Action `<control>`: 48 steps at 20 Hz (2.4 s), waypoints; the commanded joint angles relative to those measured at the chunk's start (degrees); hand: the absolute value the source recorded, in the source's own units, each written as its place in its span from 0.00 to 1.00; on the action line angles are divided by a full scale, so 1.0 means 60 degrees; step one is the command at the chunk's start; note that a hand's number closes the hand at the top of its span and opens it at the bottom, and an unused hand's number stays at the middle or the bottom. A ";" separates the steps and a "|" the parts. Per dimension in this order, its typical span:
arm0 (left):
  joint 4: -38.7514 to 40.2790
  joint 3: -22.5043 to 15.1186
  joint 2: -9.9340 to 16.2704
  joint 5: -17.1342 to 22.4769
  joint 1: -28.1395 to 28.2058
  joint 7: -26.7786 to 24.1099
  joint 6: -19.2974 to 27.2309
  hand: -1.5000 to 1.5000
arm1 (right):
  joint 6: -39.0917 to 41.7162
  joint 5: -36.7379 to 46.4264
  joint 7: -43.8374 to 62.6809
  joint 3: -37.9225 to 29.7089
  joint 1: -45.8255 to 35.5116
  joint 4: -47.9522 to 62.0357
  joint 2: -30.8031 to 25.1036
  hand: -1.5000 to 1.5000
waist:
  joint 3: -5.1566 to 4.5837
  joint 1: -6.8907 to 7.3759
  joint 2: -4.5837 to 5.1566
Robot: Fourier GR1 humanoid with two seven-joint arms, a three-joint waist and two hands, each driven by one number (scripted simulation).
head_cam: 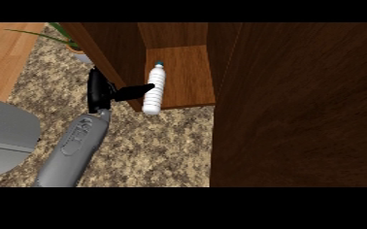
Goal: Pick up the bottled water, place it into the cabinet and close the cabinet
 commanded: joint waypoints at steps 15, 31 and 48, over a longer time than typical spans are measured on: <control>0.0996 0.1233 -0.1232 0.2368 -0.1577 -0.3089 -0.3577 0.00 | -0.0349 0.0113 0.0009 -0.0240 0.0567 -0.0569 -0.0137 0.00 | -0.0055 0.0500 0.0078; -0.2120 0.0533 -0.1684 0.3110 0.1120 -0.2341 -0.5008 0.00 | -0.0562 0.0470 -0.0087 0.0372 0.1398 -0.1076 -0.0120 0.00 | -0.0043 0.0866 -0.0066; -0.9970 -0.1967 -0.0956 0.3296 0.6265 0.0189 -0.4955 0.00 | -0.0066 0.1483 -0.0220 0.0917 0.1657 -0.1345 -0.1231 1.00 | -0.0044 0.0958 -0.0030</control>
